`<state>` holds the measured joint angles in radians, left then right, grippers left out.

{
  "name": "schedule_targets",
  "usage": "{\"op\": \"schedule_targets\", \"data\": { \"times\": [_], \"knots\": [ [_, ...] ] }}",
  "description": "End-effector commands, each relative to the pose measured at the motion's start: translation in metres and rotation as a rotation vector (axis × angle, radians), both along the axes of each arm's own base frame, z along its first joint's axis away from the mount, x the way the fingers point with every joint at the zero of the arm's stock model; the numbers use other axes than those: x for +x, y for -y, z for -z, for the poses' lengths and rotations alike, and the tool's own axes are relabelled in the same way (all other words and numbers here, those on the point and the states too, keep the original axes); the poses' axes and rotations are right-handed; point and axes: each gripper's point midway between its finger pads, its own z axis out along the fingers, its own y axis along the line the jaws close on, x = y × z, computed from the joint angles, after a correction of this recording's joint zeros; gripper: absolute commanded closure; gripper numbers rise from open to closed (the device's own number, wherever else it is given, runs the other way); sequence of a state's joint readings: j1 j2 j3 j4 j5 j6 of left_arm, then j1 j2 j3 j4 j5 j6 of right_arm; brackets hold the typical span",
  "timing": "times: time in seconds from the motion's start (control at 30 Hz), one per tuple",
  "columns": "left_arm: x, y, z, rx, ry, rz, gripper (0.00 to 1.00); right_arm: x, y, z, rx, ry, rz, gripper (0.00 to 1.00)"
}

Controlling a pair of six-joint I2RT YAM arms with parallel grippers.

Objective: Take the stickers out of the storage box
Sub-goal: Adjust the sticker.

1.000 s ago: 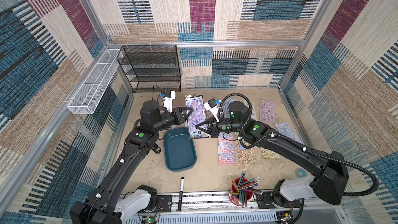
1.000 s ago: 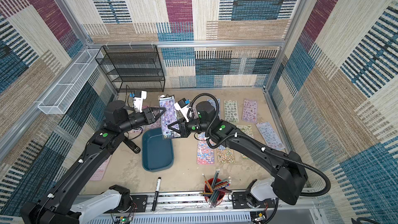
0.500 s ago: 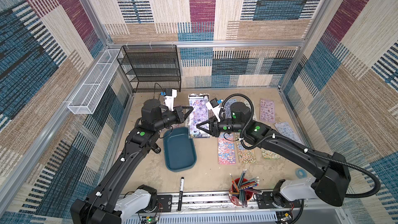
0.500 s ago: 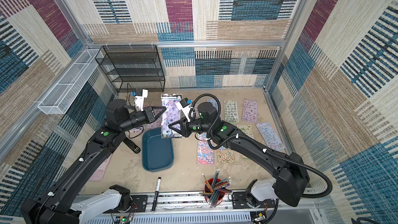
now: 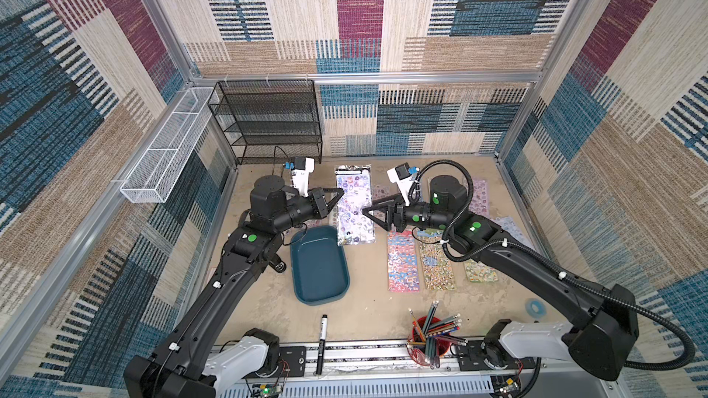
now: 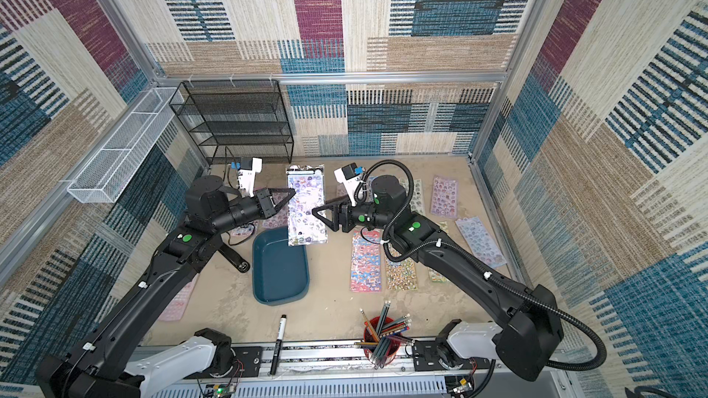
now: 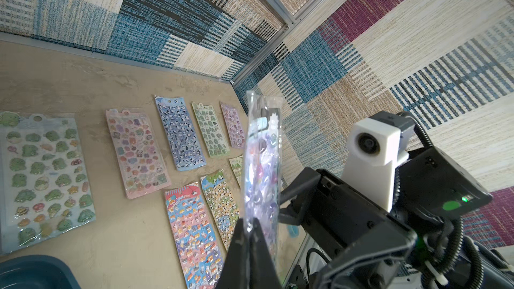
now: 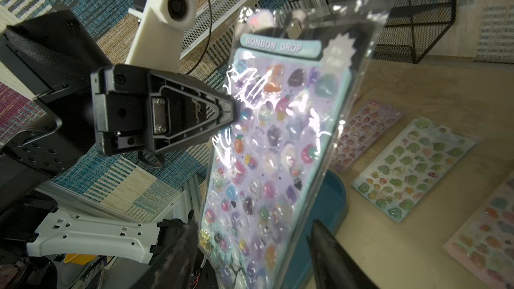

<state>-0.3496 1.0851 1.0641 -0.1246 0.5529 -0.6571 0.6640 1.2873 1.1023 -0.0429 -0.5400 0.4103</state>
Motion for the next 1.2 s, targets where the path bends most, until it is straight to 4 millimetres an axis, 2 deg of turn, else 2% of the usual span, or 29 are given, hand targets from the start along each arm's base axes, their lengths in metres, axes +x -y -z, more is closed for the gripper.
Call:
{"op": "schedule_targets", "data": {
  "times": [0.0, 0.1, 0.3, 0.5, 0.53, 0.57, 0.63, 0.67, 0.7, 0.77, 0.97, 1.17],
  "knots": [
    [-0.003, 0.001, -0.009, -0.026, 0.008, 0.01, 1.0, 0.003, 0.0, -0.016, 0.045, 0.037, -0.013, 0.35],
    [-0.002, 0.002, -0.009, -0.032, 0.009, 0.012, 1.0, 0.006, -0.009, -0.015, 0.059, 0.016, -0.048, 0.36],
    [-0.006, 0.006, -0.012, -0.05, 0.008, 0.047, 1.0, 0.013, -0.028, 0.001, 0.07, -0.086, -0.113, 0.38],
    [-0.006, 0.006, -0.01, -0.051, 0.007, 0.046, 1.0, 0.007, -0.029, 0.0, 0.105, -0.095, -0.145, 0.44],
    [-0.006, 0.007, -0.01, -0.053, 0.006, 0.048, 1.0, 0.006, -0.028, 0.0, 0.111, -0.094, -0.146, 0.48],
    [-0.005, 0.007, -0.011, -0.054, 0.007, 0.047, 1.0, 0.003, -0.028, -0.001, 0.116, -0.092, -0.151, 0.56],
    [-0.005, 0.007, -0.01, -0.055, 0.006, 0.048, 1.0, 0.001, -0.027, -0.001, 0.124, -0.096, -0.158, 0.82],
    [-0.004, 0.007, -0.01, -0.056, 0.006, 0.046, 1.0, 0.001, -0.027, 0.0, 0.124, -0.098, -0.156, 0.91],
    [-0.005, 0.007, -0.01, -0.058, 0.005, 0.048, 1.0, 0.001, -0.027, 0.0, 0.124, -0.102, -0.155, 0.95],
    [-0.005, 0.007, -0.01, -0.059, 0.005, 0.048, 1.0, 0.002, -0.027, 0.002, 0.124, -0.111, -0.148, 1.0],
    [-0.007, 0.006, -0.011, -0.059, 0.008, 0.046, 1.0, 0.003, -0.027, 0.006, 0.121, -0.12, -0.145, 1.0],
    [-0.01, 0.002, -0.007, -0.044, 0.01, 0.03, 0.65, 0.003, -0.025, 0.012, 0.097, -0.125, -0.131, 1.0]
  ]
}}
